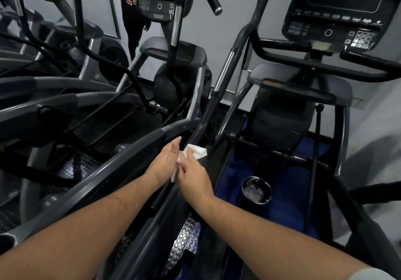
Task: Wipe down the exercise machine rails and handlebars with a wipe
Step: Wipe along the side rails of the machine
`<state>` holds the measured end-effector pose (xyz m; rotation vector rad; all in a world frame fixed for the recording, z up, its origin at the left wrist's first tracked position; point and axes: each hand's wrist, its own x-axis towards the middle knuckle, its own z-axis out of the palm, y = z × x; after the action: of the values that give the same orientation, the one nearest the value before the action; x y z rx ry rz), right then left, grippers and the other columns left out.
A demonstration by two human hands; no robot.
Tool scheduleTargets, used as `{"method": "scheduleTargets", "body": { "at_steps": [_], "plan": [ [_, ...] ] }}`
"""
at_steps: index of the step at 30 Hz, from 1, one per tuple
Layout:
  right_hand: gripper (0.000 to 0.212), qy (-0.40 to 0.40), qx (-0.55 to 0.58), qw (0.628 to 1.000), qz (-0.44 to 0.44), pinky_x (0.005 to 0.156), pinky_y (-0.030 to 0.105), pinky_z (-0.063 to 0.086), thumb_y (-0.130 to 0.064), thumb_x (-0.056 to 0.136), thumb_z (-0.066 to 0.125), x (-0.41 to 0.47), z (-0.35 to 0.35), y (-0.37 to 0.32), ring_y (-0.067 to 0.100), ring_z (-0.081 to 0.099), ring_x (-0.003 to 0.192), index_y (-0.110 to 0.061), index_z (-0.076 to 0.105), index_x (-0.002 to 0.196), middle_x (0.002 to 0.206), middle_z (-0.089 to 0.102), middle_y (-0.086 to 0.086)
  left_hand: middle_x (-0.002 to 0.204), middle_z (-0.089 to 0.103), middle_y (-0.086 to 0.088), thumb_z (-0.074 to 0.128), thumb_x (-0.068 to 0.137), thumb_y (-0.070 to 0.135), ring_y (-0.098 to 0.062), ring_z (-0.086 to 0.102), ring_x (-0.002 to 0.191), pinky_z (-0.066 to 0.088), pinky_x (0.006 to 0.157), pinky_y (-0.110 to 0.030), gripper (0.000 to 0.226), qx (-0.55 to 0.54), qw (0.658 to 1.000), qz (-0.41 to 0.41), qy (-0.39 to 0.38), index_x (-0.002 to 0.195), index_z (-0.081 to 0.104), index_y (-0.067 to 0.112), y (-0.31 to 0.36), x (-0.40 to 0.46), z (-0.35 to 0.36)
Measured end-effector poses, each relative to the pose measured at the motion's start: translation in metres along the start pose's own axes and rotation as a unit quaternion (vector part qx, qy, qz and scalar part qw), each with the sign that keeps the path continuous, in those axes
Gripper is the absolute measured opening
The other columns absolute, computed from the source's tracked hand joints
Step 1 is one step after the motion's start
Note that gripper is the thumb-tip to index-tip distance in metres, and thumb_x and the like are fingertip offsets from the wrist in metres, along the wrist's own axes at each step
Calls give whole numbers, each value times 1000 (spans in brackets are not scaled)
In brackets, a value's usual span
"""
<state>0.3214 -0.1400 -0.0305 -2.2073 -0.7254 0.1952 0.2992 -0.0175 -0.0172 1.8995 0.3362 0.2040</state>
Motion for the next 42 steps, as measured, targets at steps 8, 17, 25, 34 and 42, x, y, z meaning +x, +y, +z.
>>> {"method": "scheduleTargets", "body": {
  "at_steps": [8, 17, 25, 34, 42],
  "plan": [
    [33, 23, 76, 997, -11, 60, 4, 41, -5, 92, 53, -25, 6, -12, -18, 57, 74, -10, 67, 121, 103, 62, -16, 127, 60, 6, 48, 100, 26, -10, 55, 119, 40, 102, -28, 37, 123, 992, 25, -20, 136, 57, 20, 6, -4, -6],
    [33, 78, -85, 993, -8, 70, 9, 44, -4, 96, 46, -33, -31, 6, -8, 61, 85, -21, 69, 114, 99, 69, -4, 110, 66, 13, 43, 95, 32, -11, 56, 108, 45, 96, -36, 32, 353, 916, 189, -36, 103, 73, 25, 30, 5, 13],
    [36, 142, -11, 987, 78, 72, 38, 56, -15, 89, 54, -62, -73, 41, 14, 61, 87, -36, 46, 117, 111, 57, -9, 89, 68, 17, 48, 82, 46, -7, 63, 90, 48, 92, -39, 25, 367, 898, 173, -170, 100, 62, 36, 40, -2, 59],
    [15, 174, -95, 978, 58, 73, 24, 39, -4, 89, 56, -80, -143, 105, 8, 42, 82, -11, 53, 102, 104, 54, 4, 81, 69, 7, 60, 91, 33, -13, 64, 75, 49, 63, -29, 10, 285, 928, 123, -205, 91, 68, 28, 82, 7, 152],
    [11, 200, -176, 959, 94, 68, 37, 45, -10, 87, 49, -117, -236, 186, 14, 46, 84, -18, 56, 85, 91, 56, -2, 88, 69, 5, 49, 95, 28, -16, 64, 82, 52, 73, -33, 17, 313, 904, 179, -228, 91, 65, 25, 135, 0, 270]
  ]
}}
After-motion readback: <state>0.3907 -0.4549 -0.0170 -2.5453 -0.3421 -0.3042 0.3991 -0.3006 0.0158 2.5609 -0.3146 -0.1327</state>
